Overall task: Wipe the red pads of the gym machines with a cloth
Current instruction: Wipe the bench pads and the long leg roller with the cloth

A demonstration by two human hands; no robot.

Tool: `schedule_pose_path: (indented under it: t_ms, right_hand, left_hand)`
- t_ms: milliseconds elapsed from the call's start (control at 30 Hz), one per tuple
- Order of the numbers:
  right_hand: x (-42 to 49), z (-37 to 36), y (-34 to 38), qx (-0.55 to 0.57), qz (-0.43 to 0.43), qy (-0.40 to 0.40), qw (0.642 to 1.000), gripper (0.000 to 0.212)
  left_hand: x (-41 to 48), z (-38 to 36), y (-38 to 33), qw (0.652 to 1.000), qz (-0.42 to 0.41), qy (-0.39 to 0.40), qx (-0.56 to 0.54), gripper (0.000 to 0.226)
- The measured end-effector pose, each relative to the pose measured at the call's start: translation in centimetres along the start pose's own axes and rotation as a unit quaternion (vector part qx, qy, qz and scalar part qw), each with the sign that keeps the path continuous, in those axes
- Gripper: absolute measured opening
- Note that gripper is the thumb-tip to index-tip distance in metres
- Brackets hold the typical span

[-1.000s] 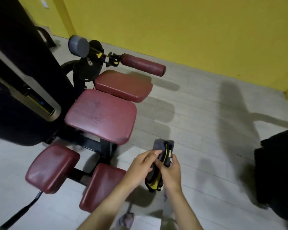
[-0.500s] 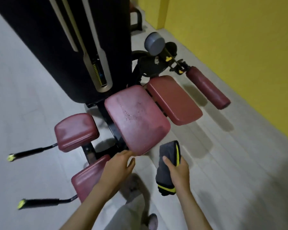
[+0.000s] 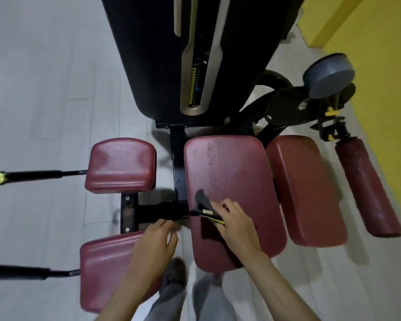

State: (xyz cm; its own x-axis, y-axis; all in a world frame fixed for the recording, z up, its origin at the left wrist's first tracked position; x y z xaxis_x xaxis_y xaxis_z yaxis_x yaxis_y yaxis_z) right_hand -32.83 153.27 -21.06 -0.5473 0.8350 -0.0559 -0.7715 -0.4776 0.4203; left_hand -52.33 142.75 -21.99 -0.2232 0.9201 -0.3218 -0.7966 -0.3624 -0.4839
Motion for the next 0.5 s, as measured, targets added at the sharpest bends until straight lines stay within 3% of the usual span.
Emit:
schedule_pose_path:
  t_ms: [133,233,300,367,500]
  right_hand:
    - [5.7,-5.4,-1.5,-0.052,0.159,0.062,0.984,0.068]
    - [8.2,-8.8,-3.0,-0.106,0.35,0.091,0.926,0.053]
    - [11.5,-9.3,-4.4,-0.11,0.429,0.079,0.893,0.042]
    - [16.3,-7.7,-5.3,-0.111,0.436,0.042,0.892,0.039]
    - [27.7,-5.7,-7.2,-0.133,0.338,-0.009,0.932,0.044]
  left_hand:
    - [3.6,-2.5,1.8,0.994,0.068,-0.042,-0.068,0.021]
    - [5.5,-4.8,3.3,0.983,0.116,-0.062,-0.127,0.021]
    - [7.0,-6.3,4.1,0.976,0.146,-0.081,-0.139,0.022]
    - [7.9,-7.0,4.0,0.973,0.159,-0.086,-0.142,0.022]
    - [9.8,-8.9,3.4,0.966,0.186,-0.093,-0.155,0.02]
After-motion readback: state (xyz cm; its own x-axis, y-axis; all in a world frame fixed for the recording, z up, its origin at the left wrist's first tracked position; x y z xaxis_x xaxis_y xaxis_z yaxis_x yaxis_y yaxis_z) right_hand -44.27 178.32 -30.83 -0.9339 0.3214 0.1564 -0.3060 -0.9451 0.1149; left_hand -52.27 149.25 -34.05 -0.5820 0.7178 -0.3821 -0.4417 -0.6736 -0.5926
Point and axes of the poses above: each hand's wrist, its own x-axis towards the middle knuckle, its own z-axis out of the back of the hand, y = z × x, the point moved 5 cm from there along x, towards the middle knuckle, and after that the axes turned 6 degrees about x, right-handed, at the moved point
